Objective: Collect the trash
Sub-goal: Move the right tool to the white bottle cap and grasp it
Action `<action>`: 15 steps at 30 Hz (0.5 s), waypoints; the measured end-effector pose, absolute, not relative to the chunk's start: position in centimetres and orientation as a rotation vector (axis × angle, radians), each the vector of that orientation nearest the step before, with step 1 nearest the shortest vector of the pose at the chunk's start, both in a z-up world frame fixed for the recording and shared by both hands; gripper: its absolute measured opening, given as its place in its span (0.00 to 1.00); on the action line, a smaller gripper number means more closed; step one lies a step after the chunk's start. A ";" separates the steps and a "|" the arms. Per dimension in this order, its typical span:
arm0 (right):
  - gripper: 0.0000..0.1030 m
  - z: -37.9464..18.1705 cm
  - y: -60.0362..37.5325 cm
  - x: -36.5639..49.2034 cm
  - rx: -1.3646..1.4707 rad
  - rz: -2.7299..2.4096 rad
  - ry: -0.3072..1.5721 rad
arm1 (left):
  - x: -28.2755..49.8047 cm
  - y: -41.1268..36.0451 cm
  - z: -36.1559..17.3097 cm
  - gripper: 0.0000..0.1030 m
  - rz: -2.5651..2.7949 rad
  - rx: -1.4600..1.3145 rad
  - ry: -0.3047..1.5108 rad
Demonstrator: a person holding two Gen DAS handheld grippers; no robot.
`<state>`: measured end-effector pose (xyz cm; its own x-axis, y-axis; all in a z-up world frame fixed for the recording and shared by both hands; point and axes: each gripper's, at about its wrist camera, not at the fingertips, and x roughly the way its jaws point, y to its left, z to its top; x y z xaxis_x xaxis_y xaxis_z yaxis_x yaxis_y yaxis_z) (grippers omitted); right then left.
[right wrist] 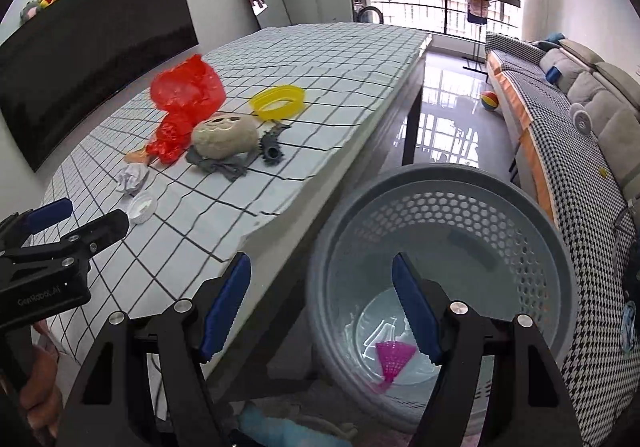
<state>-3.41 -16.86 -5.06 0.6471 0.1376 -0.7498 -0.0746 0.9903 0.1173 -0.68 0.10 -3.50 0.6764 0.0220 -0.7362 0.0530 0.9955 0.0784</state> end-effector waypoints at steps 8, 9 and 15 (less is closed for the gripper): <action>0.68 -5.1 -11.3 -1.1 0.015 0.229 0.876 | 0.4 5.7 -5.3 0.94 0.087 0.065 0.900; 0.68 -5.1 -10.8 -0.8 0.005 0.239 0.877 | 0.5 6.2 -5.7 0.94 0.091 0.055 0.913; 0.68 -5.3 -8.3 0.4 -0.032 0.272 0.883 | 1.4 8.0 -8.0 0.94 0.118 0.032 0.991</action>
